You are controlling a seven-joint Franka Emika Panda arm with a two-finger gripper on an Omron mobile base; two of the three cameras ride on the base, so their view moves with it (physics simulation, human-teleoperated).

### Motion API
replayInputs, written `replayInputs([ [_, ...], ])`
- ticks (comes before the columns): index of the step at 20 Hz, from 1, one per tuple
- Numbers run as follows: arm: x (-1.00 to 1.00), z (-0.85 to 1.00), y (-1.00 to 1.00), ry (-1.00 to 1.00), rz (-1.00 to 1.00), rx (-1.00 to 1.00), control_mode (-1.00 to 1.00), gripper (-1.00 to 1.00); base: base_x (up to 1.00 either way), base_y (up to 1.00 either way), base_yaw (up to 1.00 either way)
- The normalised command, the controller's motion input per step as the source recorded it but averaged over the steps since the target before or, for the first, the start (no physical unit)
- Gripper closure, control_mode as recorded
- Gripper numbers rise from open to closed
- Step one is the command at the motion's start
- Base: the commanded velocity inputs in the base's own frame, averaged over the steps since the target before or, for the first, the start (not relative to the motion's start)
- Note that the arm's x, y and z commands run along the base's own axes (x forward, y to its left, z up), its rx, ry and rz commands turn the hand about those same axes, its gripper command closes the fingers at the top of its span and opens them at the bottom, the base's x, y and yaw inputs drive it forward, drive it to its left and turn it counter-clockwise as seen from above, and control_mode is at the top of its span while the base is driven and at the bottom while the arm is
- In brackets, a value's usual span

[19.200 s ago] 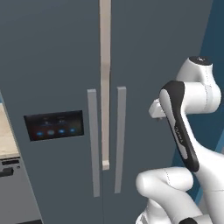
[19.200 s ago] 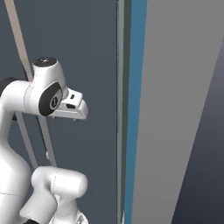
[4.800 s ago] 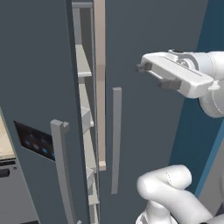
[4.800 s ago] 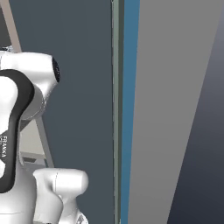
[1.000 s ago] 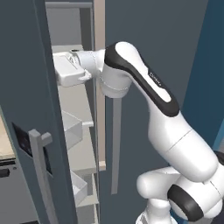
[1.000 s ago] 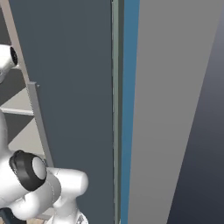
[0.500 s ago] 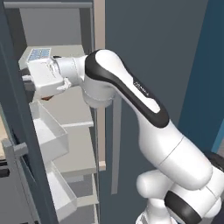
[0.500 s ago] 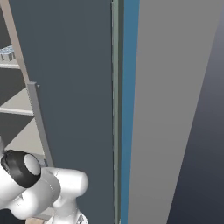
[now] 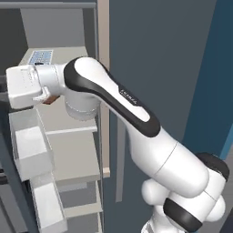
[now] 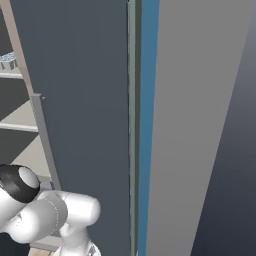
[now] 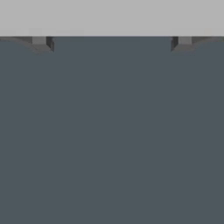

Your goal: Open the freezer door, pick up the ice cube tray from the freezer, and place it on the dining counter.

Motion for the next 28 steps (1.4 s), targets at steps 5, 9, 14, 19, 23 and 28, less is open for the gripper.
replayInputs([
  [5,0.00,-0.08,0.56,0.00,0.00,-0.02,-1.00,-1.00,0.00,0.00,0.00],
  [9,0.00,-0.10,0.57,0.00,0.00,-0.03,-1.00,-1.00,0.00,0.00,0.00],
  [14,0.00,-0.01,0.44,0.00,0.00,-0.03,-1.00,-1.00,0.00,0.00,0.00],
  [19,-0.03,0.00,0.16,-0.05,0.00,-0.01,-1.00,-1.00,0.00,0.00,0.00],
  [23,-0.19,0.00,-0.47,-0.14,0.00,0.03,-1.00,-1.00,0.00,0.00,0.00],
  [28,-0.14,0.12,-0.89,-0.11,-0.05,0.00,-1.00,-1.00,0.00,0.00,0.00],
])
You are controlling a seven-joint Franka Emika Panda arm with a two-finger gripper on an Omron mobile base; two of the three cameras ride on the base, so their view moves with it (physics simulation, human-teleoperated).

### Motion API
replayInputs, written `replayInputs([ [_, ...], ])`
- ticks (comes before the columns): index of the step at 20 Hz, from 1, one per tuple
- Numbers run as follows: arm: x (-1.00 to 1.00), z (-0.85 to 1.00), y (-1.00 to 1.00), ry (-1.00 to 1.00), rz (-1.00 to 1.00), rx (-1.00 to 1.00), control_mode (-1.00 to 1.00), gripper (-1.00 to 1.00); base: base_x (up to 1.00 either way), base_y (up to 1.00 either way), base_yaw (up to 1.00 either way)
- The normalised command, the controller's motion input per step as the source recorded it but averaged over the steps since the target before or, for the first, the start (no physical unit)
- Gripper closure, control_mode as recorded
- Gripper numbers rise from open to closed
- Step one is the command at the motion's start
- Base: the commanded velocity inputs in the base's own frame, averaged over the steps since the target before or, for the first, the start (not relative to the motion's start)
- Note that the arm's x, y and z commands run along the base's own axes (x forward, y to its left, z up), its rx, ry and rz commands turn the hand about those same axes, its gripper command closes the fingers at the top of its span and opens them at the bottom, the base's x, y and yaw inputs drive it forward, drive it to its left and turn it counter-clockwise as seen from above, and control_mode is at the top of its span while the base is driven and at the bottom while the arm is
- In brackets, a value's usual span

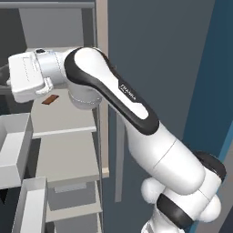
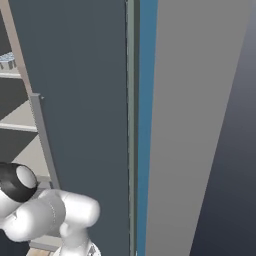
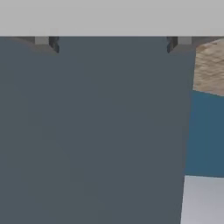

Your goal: Open the freezer door, pick up the ice cube tray from the freezer, and place it on the dining counter.

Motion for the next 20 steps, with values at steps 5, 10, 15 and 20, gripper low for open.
replayInputs([
  [5,-0.18,0.11,-1.00,-0.04,-0.17,-0.01,-1.00,-1.00,0.00,0.00,0.00],
  [10,-0.26,0.02,-1.00,0.00,-0.28,-0.01,-1.00,-1.00,0.00,0.00,0.00],
  [15,-0.40,0.00,-1.00,0.00,-0.38,-0.02,-1.00,-1.00,0.00,0.00,0.00],
  [20,-0.50,-0.12,-1.00,0.00,-0.41,-0.02,-1.00,-1.00,0.00,0.00,0.00],
])
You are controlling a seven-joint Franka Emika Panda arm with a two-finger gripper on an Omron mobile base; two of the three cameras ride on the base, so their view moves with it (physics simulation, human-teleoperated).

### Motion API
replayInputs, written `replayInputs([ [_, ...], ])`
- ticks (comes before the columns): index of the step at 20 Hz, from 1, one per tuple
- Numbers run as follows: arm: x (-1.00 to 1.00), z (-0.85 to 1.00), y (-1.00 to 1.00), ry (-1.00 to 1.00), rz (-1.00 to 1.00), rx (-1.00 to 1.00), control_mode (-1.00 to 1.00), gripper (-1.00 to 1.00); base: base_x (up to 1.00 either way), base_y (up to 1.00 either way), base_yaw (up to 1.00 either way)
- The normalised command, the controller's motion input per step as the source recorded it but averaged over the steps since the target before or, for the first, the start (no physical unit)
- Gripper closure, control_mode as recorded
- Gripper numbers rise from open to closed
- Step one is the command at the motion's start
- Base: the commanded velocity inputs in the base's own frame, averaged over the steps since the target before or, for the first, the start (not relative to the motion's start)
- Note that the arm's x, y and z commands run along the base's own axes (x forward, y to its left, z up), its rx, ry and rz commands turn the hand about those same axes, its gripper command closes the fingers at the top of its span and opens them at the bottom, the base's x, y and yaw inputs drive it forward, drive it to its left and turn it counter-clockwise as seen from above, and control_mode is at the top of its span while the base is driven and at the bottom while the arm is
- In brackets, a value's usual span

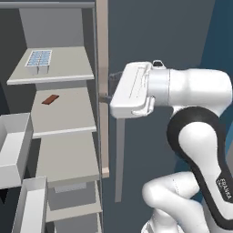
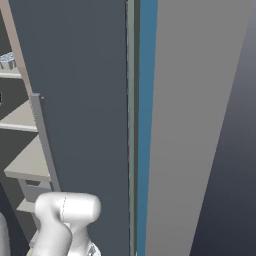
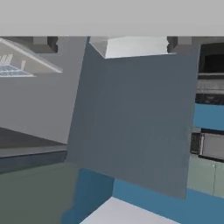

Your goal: Open the freezer door, pick up the ice cube tray from the freezer, and place it on the dining counter.

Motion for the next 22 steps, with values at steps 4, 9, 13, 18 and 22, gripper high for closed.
replayInputs([
  [4,-0.47,-0.18,-0.93,0.00,-0.45,-0.07,-1.00,-1.00,0.00,0.00,0.00],
  [9,-0.30,-0.03,-0.87,0.05,-0.50,-0.05,-1.00,-1.00,0.00,0.00,0.00],
  [13,-0.15,0.00,-0.85,0.13,-0.52,-0.03,-1.00,-1.00,0.00,0.00,0.00],
  [18,-0.16,0.00,-0.81,0.19,-0.46,-0.03,-1.00,-1.00,0.00,0.00,0.00],
  [22,-0.33,0.00,-0.50,0.22,-0.31,-0.04,-1.00,-1.00,0.00,0.00,0.00],
])
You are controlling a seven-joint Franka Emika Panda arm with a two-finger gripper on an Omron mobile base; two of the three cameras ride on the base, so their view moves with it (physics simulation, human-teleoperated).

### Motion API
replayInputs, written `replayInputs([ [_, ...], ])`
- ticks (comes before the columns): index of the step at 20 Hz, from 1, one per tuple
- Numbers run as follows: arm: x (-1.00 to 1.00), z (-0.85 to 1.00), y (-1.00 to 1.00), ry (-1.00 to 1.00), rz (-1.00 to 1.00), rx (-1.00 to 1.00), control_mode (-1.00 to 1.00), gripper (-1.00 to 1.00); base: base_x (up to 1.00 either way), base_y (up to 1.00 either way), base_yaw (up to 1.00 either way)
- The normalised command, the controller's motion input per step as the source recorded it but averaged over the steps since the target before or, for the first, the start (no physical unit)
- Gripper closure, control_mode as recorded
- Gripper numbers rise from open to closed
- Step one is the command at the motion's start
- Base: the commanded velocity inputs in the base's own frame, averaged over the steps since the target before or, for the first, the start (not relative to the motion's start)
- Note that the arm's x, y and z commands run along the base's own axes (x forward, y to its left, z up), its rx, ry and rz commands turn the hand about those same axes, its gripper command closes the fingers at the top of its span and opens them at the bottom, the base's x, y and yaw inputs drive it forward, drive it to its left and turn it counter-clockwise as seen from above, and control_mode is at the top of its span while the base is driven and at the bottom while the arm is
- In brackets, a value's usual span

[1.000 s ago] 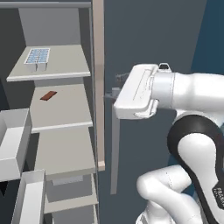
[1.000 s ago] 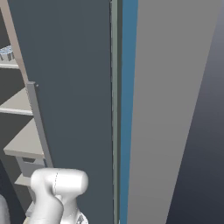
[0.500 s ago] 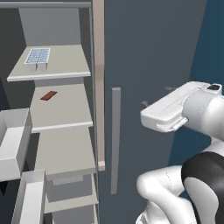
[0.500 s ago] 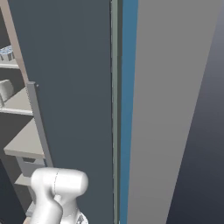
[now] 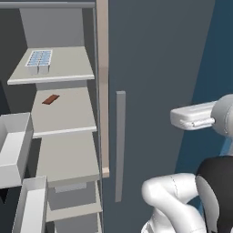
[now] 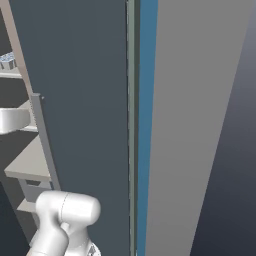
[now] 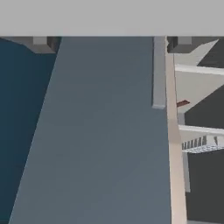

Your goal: Open the freezer door, pick up the ice cube tray from the freezer, and place it on the dining counter.

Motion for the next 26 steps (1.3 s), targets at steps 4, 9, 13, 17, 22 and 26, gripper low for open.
replayInputs([
  [4,-0.19,0.00,-0.22,0.21,-0.19,0.00,-1.00,-1.00,0.00,0.00,0.00],
  [9,-0.02,-0.08,-0.11,0.07,-0.07,0.00,-1.00,-1.00,0.00,0.00,0.00],
  [13,0.05,-0.29,-0.09,0.01,0.04,0.08,-1.00,-1.00,0.00,0.00,0.00],
  [17,0.10,-0.28,-0.07,0.06,0.04,0.11,-1.00,-1.00,0.00,0.00,0.00],
  [22,0.16,-0.33,-0.05,0.02,0.01,0.07,-1.00,-1.00,0.00,0.00,0.00],
  [26,0.04,-0.08,-0.23,0.03,0.00,0.05,-1.00,-1.00,0.00,0.00,0.00],
])
